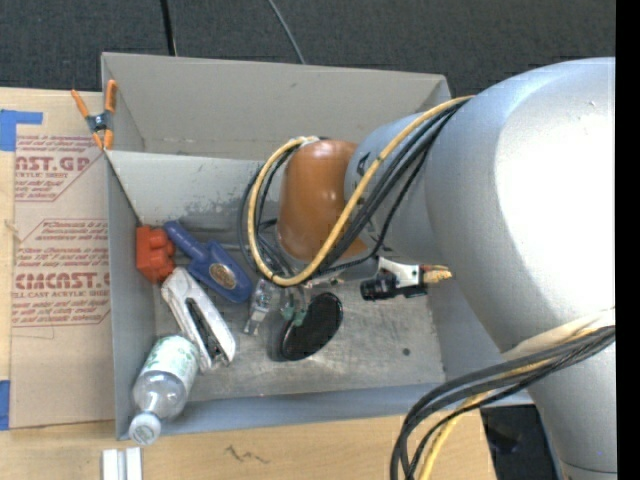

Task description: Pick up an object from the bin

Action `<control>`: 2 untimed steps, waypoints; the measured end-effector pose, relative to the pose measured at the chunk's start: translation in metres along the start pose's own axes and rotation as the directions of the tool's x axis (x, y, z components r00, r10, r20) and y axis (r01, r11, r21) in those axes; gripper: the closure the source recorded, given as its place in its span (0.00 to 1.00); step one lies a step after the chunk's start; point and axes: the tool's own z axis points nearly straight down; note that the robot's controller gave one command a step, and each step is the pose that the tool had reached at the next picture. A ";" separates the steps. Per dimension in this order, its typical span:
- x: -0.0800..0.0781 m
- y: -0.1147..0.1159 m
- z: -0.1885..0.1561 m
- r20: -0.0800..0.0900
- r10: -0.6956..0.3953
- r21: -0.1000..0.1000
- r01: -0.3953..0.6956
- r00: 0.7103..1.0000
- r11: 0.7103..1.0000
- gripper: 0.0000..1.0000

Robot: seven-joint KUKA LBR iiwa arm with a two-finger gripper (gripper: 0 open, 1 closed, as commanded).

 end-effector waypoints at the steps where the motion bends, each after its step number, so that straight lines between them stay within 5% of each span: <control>1: 0.000 0.000 0.000 0.000 0.000 0.000 0.000 1.000 1.000 1.00; 2: 0.001 -0.001 -0.004 -0.004 0.000 0.002 0.000 1.000 1.000 1.00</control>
Offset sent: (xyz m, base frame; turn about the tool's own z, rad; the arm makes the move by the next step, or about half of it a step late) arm 0.0001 0.0002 0.0671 0.0000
